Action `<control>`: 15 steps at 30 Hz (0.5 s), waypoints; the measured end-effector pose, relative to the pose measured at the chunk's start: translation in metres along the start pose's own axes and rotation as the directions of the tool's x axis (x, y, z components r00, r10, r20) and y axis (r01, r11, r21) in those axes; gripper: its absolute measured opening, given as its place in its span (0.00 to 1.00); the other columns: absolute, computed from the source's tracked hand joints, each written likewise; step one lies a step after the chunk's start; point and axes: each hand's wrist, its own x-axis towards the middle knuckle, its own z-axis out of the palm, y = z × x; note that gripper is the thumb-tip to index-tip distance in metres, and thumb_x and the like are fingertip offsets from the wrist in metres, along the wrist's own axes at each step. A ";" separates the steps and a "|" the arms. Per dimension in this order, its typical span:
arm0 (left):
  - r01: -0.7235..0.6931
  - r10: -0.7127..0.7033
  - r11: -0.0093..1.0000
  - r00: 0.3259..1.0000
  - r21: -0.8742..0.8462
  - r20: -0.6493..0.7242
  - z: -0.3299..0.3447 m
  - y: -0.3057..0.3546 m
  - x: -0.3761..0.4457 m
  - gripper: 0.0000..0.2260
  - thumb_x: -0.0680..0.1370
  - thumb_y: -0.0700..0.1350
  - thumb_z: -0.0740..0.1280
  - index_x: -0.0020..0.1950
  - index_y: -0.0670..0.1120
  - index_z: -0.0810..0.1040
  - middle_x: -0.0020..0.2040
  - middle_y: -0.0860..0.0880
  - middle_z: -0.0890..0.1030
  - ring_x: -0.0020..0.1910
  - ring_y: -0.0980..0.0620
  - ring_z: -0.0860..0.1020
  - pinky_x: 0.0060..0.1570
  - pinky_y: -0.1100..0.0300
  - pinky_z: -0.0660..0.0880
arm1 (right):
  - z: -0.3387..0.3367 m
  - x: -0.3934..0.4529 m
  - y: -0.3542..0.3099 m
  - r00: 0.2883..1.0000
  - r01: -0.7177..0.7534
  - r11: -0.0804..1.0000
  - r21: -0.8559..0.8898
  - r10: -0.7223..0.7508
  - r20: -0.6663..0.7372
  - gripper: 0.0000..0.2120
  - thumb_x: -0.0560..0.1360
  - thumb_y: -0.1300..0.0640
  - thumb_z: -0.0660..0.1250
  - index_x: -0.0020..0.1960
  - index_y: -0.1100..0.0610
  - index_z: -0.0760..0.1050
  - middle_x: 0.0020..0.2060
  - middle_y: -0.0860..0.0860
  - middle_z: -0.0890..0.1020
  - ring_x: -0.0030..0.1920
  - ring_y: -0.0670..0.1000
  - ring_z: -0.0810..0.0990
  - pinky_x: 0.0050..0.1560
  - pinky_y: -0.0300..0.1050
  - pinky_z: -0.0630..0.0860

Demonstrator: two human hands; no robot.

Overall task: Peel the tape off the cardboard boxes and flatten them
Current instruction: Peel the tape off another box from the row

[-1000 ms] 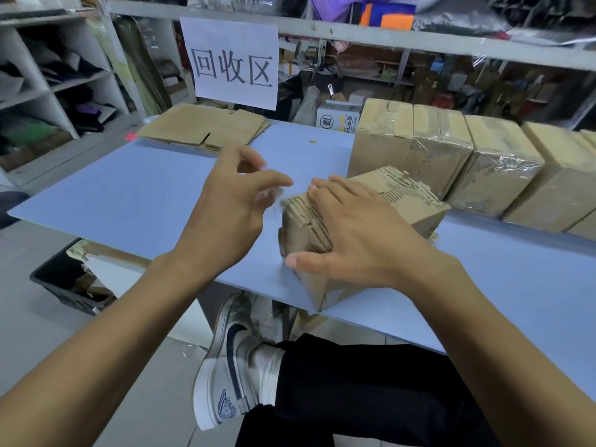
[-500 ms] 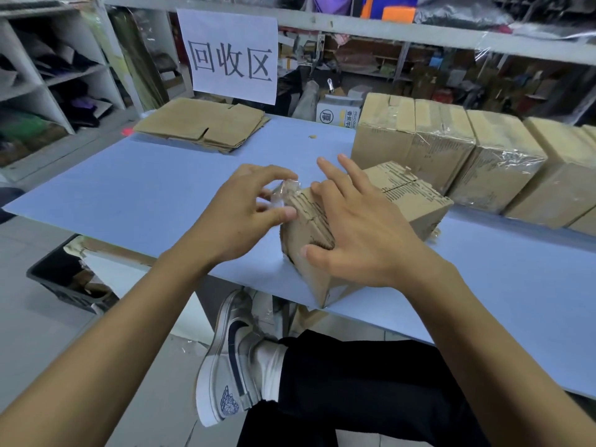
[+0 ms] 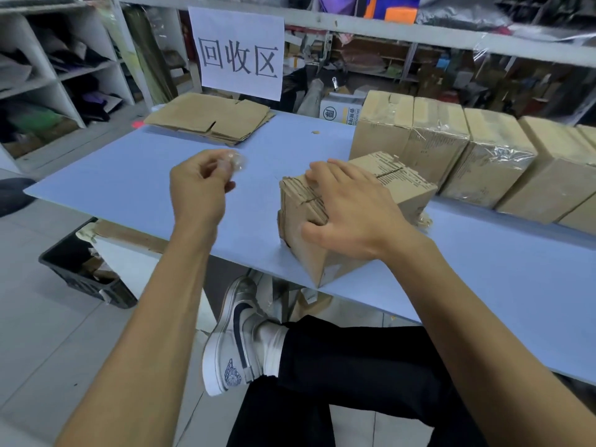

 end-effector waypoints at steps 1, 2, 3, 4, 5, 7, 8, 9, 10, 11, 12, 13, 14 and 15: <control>-0.021 0.020 0.999 0.999 0.043 0.028 -0.007 0.004 -0.004 0.08 0.81 0.36 0.66 0.51 0.46 0.84 0.42 0.53 0.84 0.43 0.57 0.81 0.45 0.62 0.80 | 0.001 0.001 0.001 1.000 0.004 1.000 -0.002 -0.004 -0.016 0.35 0.67 0.36 0.57 0.68 0.54 0.67 0.69 0.48 0.73 0.75 0.51 0.62 0.72 0.47 0.57; -0.048 0.041 0.995 0.996 0.088 0.082 -0.012 0.010 -0.012 0.07 0.80 0.36 0.67 0.52 0.46 0.83 0.43 0.52 0.84 0.41 0.58 0.81 0.46 0.59 0.82 | 0.002 0.001 0.002 0.999 0.012 1.000 0.001 -0.012 -0.032 0.34 0.68 0.34 0.58 0.67 0.54 0.68 0.68 0.48 0.74 0.73 0.51 0.64 0.70 0.46 0.58; -0.070 0.052 0.989 0.989 0.128 0.142 -0.015 0.015 -0.024 0.07 0.79 0.37 0.69 0.55 0.46 0.83 0.42 0.50 0.85 0.39 0.58 0.82 0.47 0.57 0.83 | 0.001 -0.001 0.002 0.998 0.035 0.999 0.041 -0.033 -0.057 0.34 0.69 0.34 0.58 0.67 0.53 0.70 0.67 0.48 0.75 0.73 0.50 0.65 0.69 0.47 0.59; -0.077 0.047 0.984 0.982 0.158 0.183 -0.017 0.020 -0.039 0.09 0.78 0.39 0.71 0.58 0.47 0.82 0.40 0.49 0.85 0.38 0.58 0.82 0.48 0.56 0.83 | 0.000 -0.003 0.003 0.991 0.095 0.985 0.141 -0.080 -0.111 0.32 0.70 0.35 0.60 0.66 0.53 0.73 0.68 0.48 0.75 0.73 0.50 0.65 0.70 0.48 0.60; -0.070 0.034 0.983 0.978 0.168 0.205 -0.018 0.025 -0.055 0.12 0.77 0.40 0.73 0.60 0.48 0.80 0.38 0.49 0.85 0.36 0.57 0.82 0.48 0.55 0.82 | 0.000 -0.007 0.006 0.970 0.190 0.938 0.291 -0.133 -0.206 0.27 0.71 0.40 0.62 0.63 0.55 0.77 0.67 0.49 0.77 0.74 0.49 0.66 0.71 0.49 0.62; -0.048 0.021 0.989 0.981 0.139 0.191 -0.013 0.036 -0.087 0.13 0.75 0.41 0.75 0.58 0.48 0.78 0.37 0.51 0.85 0.36 0.55 0.83 0.48 0.56 0.80 | 0.000 -0.023 0.016 0.888 0.363 0.755 0.545 -0.105 -0.447 0.18 0.72 0.51 0.64 0.55 0.61 0.82 0.63 0.55 0.80 0.72 0.53 0.71 0.72 0.52 0.66; -0.050 0.033 0.993 0.986 0.104 0.163 -0.008 0.041 -0.103 0.12 0.74 0.41 0.76 0.54 0.47 0.78 0.36 0.53 0.85 0.36 0.55 0.83 0.47 0.57 0.80 | -0.001 -0.032 0.020 0.845 0.413 0.681 0.605 -0.039 -0.533 0.16 0.73 0.54 0.64 0.53 0.62 0.82 0.61 0.59 0.81 0.69 0.55 0.74 0.70 0.53 0.68; -0.064 0.055 0.996 0.990 0.062 0.133 0.000 0.046 -0.118 0.11 0.73 0.40 0.77 0.50 0.46 0.77 0.36 0.55 0.84 0.36 0.57 0.82 0.46 0.59 0.79 | -0.003 -0.042 0.023 0.806 0.431 0.649 0.628 0.037 -0.591 0.15 0.73 0.56 0.63 0.52 0.63 0.82 0.59 0.62 0.80 0.66 0.57 0.75 0.68 0.52 0.70; -0.089 0.086 0.996 0.991 0.025 0.106 0.010 0.050 -0.132 0.10 0.72 0.40 0.77 0.47 0.45 0.77 0.36 0.56 0.83 0.37 0.59 0.81 0.44 0.63 0.78 | -0.005 -0.051 0.023 0.763 0.443 0.633 0.635 0.106 -0.638 0.14 0.74 0.56 0.63 0.52 0.63 0.81 0.60 0.64 0.78 0.65 0.57 0.76 0.67 0.52 0.71; -0.118 0.118 0.993 0.989 -0.005 0.088 0.022 0.054 -0.145 0.09 0.72 0.39 0.77 0.45 0.44 0.78 0.36 0.57 0.82 0.37 0.61 0.80 0.42 0.66 0.76 | -0.007 -0.061 0.022 0.732 0.450 0.622 0.641 0.155 -0.664 0.14 0.74 0.57 0.63 0.54 0.63 0.80 0.61 0.64 0.76 0.64 0.56 0.75 0.65 0.52 0.72; -0.142 0.144 0.989 0.986 -0.031 0.078 0.035 0.057 -0.157 0.08 0.72 0.39 0.77 0.43 0.43 0.78 0.35 0.57 0.81 0.36 0.62 0.79 0.40 0.68 0.75 | -0.008 -0.073 0.021 0.728 0.450 0.603 0.659 0.180 -0.662 0.13 0.74 0.59 0.63 0.55 0.63 0.79 0.61 0.63 0.74 0.64 0.55 0.74 0.63 0.50 0.74; -0.156 0.160 0.986 0.984 -0.056 0.077 0.048 0.060 -0.167 0.07 0.72 0.40 0.77 0.43 0.42 0.79 0.35 0.56 0.80 0.36 0.62 0.78 0.39 0.69 0.74 | -0.007 -0.086 0.021 0.738 0.441 0.598 0.669 0.184 -0.650 0.12 0.75 0.60 0.64 0.56 0.63 0.79 0.60 0.62 0.74 0.62 0.52 0.75 0.60 0.47 0.75; -0.163 0.170 0.983 0.982 -0.080 0.083 0.059 0.060 -0.177 0.07 0.72 0.41 0.77 0.42 0.42 0.80 0.35 0.56 0.80 0.35 0.62 0.77 0.38 0.69 0.73 | -0.005 -0.099 0.023 0.753 0.416 0.615 0.670 0.181 -0.633 0.11 0.75 0.61 0.66 0.56 0.62 0.79 0.58 0.61 0.74 0.60 0.49 0.76 0.56 0.44 0.76; -0.160 0.170 0.982 0.980 -0.100 0.100 0.070 0.059 -0.184 0.06 0.73 0.41 0.77 0.42 0.42 0.81 0.35 0.55 0.81 0.35 0.62 0.77 0.38 0.68 0.73 | -0.002 -0.110 0.027 0.766 0.378 0.640 0.669 0.189 -0.614 0.09 0.76 0.62 0.69 0.56 0.60 0.79 0.55 0.59 0.75 0.57 0.48 0.77 0.53 0.43 0.76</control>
